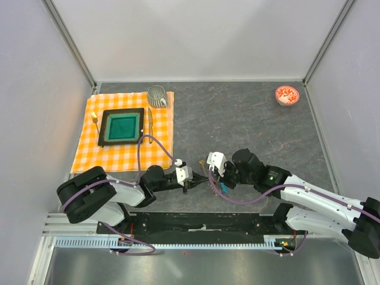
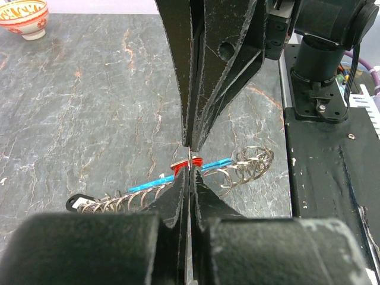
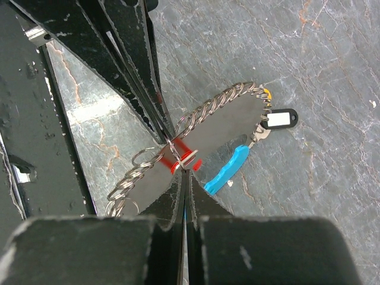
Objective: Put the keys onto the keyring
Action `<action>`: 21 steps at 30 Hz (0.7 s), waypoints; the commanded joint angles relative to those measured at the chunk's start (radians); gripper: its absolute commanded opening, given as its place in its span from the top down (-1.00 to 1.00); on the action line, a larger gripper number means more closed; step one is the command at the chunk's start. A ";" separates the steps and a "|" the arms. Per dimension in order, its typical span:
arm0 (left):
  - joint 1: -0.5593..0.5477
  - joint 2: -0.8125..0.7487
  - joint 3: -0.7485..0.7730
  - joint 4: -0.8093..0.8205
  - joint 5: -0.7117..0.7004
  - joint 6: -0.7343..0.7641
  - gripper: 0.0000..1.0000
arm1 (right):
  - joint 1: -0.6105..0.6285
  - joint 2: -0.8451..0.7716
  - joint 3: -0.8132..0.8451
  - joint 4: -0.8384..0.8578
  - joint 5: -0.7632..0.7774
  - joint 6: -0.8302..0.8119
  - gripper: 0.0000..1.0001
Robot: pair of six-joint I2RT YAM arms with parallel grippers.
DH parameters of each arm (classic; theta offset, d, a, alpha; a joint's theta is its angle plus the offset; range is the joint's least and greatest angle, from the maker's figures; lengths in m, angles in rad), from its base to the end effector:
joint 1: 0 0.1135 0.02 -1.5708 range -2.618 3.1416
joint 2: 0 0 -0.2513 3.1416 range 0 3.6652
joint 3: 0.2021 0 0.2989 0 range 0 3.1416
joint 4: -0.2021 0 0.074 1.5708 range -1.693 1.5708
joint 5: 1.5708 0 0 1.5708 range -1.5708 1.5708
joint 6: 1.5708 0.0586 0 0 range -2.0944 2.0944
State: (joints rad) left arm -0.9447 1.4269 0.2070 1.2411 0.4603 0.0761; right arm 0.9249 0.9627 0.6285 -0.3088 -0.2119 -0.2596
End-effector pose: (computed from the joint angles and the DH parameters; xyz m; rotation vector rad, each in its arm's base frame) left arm 0.1356 -0.2320 0.1105 1.1177 1.2111 -1.0295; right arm 0.1574 0.2293 0.2017 -1.3617 1.8085 0.5966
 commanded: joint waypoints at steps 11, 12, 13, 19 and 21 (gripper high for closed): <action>-0.009 -0.002 0.068 -0.064 0.018 0.019 0.96 | -0.001 -0.021 0.014 0.048 -0.050 -0.021 1.00; -0.008 -0.003 0.069 -0.069 0.021 0.021 0.96 | -0.001 -0.022 0.014 0.047 -0.050 -0.023 1.00; -0.009 -0.002 0.072 -0.074 0.024 0.022 0.96 | -0.001 -0.024 0.014 0.046 -0.050 -0.024 1.00; -0.009 0.004 0.083 -0.092 0.026 0.027 0.96 | -0.001 -0.024 0.020 0.045 -0.050 -0.029 1.00; -0.011 0.006 0.084 -0.097 0.026 0.028 0.96 | -0.001 -0.024 0.020 0.045 -0.050 -0.030 1.00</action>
State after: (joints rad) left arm -0.9451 1.4281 0.2577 1.1309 0.4736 0.0769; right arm 0.9245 0.9600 0.6285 -0.3183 -0.2306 -0.2775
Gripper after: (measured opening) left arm 0.023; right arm 0.006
